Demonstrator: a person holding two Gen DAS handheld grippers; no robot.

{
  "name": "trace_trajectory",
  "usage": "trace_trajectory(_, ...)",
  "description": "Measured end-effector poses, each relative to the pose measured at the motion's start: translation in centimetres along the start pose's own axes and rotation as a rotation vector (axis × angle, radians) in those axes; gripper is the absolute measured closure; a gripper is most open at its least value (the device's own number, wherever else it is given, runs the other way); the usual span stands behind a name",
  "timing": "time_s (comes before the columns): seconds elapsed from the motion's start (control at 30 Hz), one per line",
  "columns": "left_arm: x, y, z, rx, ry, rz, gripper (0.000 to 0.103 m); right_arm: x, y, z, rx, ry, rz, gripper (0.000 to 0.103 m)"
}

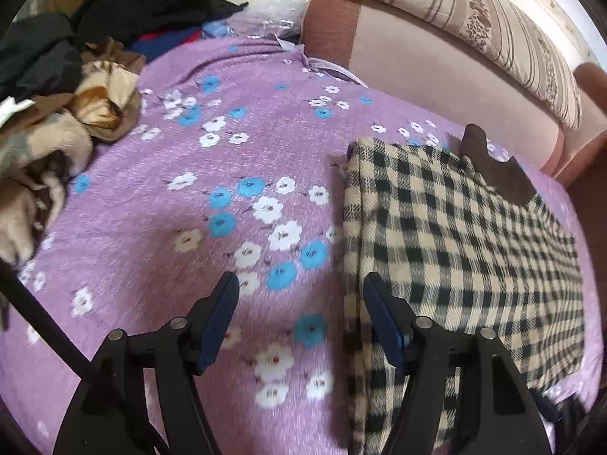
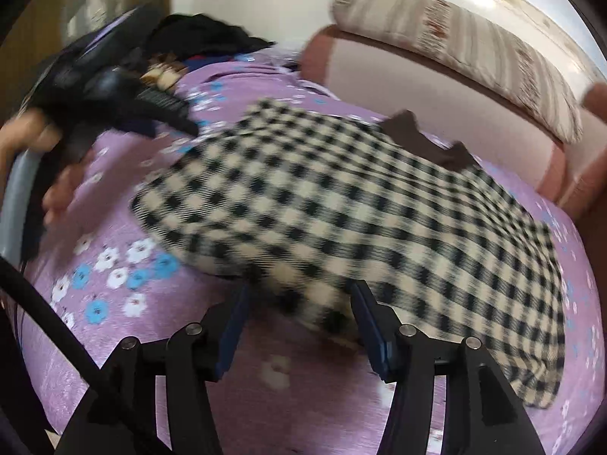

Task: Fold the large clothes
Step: 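Grasp the shirt's side edge with the left gripper and lift it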

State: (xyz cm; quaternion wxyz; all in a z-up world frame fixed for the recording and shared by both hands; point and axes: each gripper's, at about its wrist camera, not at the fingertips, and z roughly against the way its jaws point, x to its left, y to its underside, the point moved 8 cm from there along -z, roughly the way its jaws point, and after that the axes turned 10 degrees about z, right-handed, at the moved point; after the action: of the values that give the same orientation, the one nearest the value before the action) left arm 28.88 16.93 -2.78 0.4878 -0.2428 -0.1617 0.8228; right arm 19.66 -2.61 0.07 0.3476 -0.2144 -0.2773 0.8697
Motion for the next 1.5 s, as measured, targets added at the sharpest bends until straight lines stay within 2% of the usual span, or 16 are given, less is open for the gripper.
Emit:
trace_trajectory(0.17, -0.7, -0.5, -2.5, 0.078, 0.133, 0.028, 0.033, 3.3, -1.3, -1.4, -0.001, -0.011, 0.064, 0.043)
trace_trajectory(0.33, -3.1, -0.5, -3.6, 0.142, 0.271, 0.046, 0.033, 5.9, -3.2, -3.4, 0.014, 0.003, 0.119, 0.043)
trace_trajectory(0.5, -5.1, -0.9, -4.9, 0.187, 0.34, 0.048, 0.033, 7.1, -4.4, -4.7, 0.031, 0.025, 0.174, 0.043)
trace_trajectory(0.67, -5.3, -2.2, -5.7, 0.222, 0.418, 0.131, 0.031, 7.0, -5.2, -5.7, 0.041, 0.04, 0.185, 0.043)
trace_trajectory(0.8, -5.5, -2.4, -6.0, 0.236, 0.44, 0.117, 0.031, 7.0, -5.9, -6.5, 0.05, 0.068, 0.194, 0.043)
trace_trajectory(0.83, -5.6, -2.4, -6.0, 0.241, 0.445, 0.107, 0.038, 7.0, -6.0, -6.7, 0.05, 0.07, 0.194, 0.043)
trace_trajectory(0.87, -5.8, -2.3, -5.9, 0.254, 0.458, 0.089, 0.052, 6.9, -6.0, -6.8, 0.051, 0.07, 0.194, 0.045)
trace_trajectory(0.9, -6.1, -2.0, -6.1, 0.278, 0.456, 0.073, 0.083, 6.9, -6.1, -6.9, 0.051, 0.062, 0.19, 0.048)
trace_trajectory(1.03, -6.2, -2.3, -5.5, 0.255, 0.42, 0.089, 0.09, 7.8, -6.2, -6.8, 0.038, 0.015, 0.21, 0.088)
trace_trajectory(1.07, -6.4, -2.3, -5.1, 0.241, 0.413, 0.086, 0.091, 7.9, -6.4, -6.5, 0.026, 0.044, 0.226, 0.091)
trace_trajectory(1.2, -7.9, -2.7, -2.5, 0.16, 0.352, 0.01, 0.094, 6.6, -7.0, -4.4, -0.035, 0.047, 0.151, 0.093)
trace_trajectory(1.33, -10.8, -3.3, -0.5, 0.127, 0.343, -0.02, 0.094, 4.1, -7.4, -2.1, -0.078, 0.054, 0.106, 0.094)
trace_trajectory(1.5, -18.6, -3.7, 1.7, 0.105, 0.352, -0.117, 0.096, -1.1, -7.2, 1.5, -0.13, 0.097, 0.034, 0.094)
